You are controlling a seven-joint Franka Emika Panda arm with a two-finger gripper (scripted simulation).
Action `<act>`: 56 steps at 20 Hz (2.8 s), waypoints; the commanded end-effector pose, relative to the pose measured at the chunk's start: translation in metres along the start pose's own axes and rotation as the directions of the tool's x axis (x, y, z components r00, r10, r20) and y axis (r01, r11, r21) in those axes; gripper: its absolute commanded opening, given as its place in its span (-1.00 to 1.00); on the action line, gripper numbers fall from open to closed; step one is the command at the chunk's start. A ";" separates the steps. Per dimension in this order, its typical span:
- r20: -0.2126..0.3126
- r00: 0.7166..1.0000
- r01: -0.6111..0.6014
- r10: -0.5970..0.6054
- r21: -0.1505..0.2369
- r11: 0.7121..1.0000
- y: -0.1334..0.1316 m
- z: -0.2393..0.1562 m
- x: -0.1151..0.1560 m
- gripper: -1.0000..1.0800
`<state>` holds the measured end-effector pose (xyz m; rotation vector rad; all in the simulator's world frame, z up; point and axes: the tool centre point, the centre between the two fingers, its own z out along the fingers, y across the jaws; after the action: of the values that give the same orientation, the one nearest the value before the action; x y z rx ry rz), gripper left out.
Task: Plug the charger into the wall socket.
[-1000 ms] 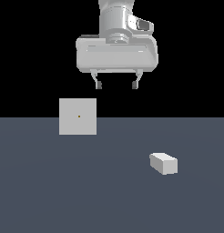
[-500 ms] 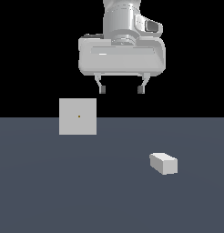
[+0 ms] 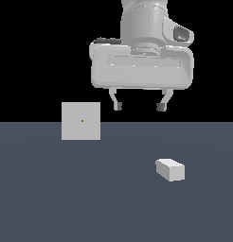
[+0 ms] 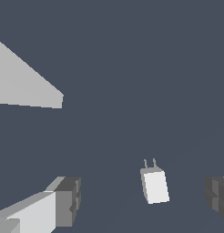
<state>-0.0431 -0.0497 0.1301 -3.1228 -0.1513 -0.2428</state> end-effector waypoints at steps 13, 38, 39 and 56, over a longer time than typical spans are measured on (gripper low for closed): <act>-0.113 0.989 0.093 -0.091 0.014 0.996 0.034 0.046 -0.040 0.92; -0.144 0.983 0.121 -0.116 0.020 0.993 0.043 0.091 -0.054 0.92; -0.144 0.983 0.121 -0.116 0.020 0.993 0.043 0.095 -0.055 0.92; -0.144 0.983 0.122 -0.117 0.020 0.992 0.043 0.111 -0.057 -1.00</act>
<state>-0.0781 -0.0971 0.0120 -3.0567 -0.3380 -0.4598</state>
